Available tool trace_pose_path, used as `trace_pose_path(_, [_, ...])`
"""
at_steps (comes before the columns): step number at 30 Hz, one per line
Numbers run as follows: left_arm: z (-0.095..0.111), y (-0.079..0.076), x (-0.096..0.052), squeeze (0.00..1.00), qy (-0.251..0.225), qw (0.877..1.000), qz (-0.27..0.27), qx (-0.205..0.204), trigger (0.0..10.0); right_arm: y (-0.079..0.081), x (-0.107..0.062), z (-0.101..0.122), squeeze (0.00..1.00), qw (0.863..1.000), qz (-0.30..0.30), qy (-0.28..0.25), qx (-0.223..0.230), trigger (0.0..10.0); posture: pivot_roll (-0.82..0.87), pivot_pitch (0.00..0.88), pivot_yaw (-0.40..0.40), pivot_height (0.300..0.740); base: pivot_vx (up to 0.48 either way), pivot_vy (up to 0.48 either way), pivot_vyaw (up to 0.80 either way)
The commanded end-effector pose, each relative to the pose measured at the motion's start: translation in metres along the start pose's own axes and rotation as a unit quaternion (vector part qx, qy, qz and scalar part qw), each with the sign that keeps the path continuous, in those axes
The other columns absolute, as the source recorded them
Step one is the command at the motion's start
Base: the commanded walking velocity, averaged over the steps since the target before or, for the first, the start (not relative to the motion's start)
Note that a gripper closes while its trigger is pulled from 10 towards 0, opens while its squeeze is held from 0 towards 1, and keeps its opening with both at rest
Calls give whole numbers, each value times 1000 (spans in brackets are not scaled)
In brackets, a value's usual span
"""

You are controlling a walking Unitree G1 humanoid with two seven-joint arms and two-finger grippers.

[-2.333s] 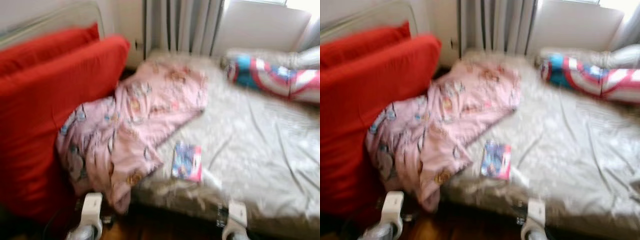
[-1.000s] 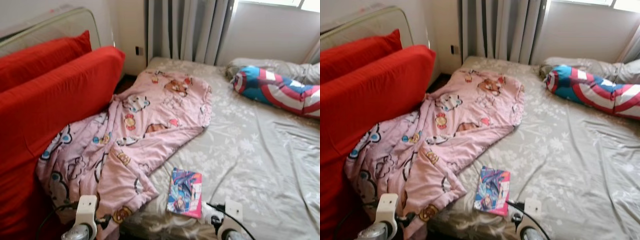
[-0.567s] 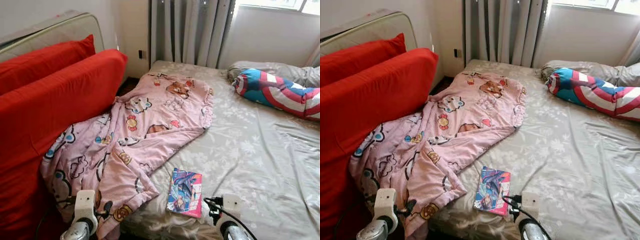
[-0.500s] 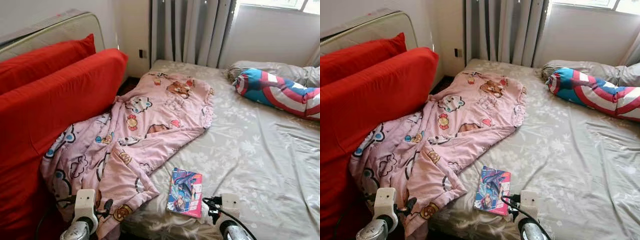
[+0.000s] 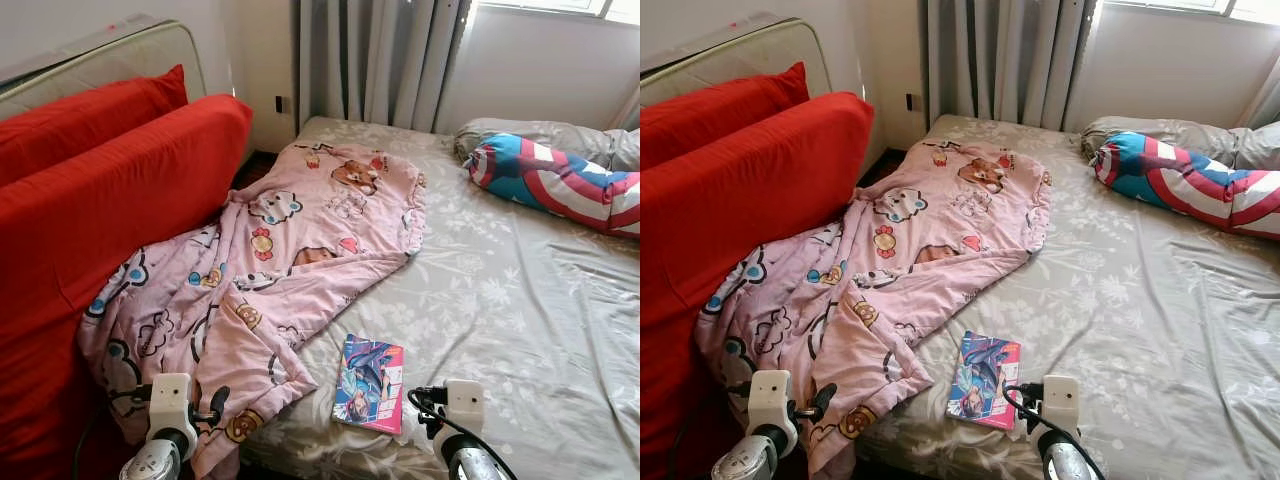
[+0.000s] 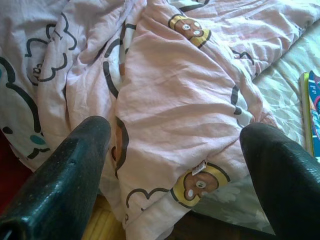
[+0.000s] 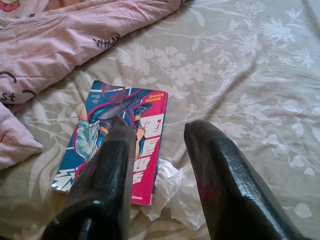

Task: Clean up the room

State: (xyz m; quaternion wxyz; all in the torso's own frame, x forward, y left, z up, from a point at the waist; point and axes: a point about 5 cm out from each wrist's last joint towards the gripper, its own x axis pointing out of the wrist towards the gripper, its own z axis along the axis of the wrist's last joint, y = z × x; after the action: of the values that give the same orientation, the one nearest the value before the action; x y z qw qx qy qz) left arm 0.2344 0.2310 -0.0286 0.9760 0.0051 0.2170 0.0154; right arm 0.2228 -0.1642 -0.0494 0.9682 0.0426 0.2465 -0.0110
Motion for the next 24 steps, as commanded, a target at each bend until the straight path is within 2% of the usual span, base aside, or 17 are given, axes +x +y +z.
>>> trace_pose_path(1, [-3, -2, -2, 0, 1, 1000, -4, 1, 10000, -3, -2, -2, 0, 1000, -4, -1, -4, 10000, -47, 0, -47, 740, 0, 0, 0])
trace_pose_path(17, [-1, -2, -4, 0, -28, 999, -12, -8, 10000, -3, -4, -1, 0, 1000, -3, -18, -11, 10000, -57, 0, -43, 740, 0, 0, 0])
trace_pose_path(21, [2, -2, -4, 0, -42, 999, -10, -14, 10000, -3, -4, 3, 0, 999, -6, -36, -33, 10000, -60, 0, -47, 740, 0, 0, 0])
trace_pose_path(24, [4, -2, -4, 0, -50, 999, -10, -20, 10000, -4, -3, 6, 0, 999, -8, -46, -20, 10000, -60, 0, -45, 740, 0, 0, 0])
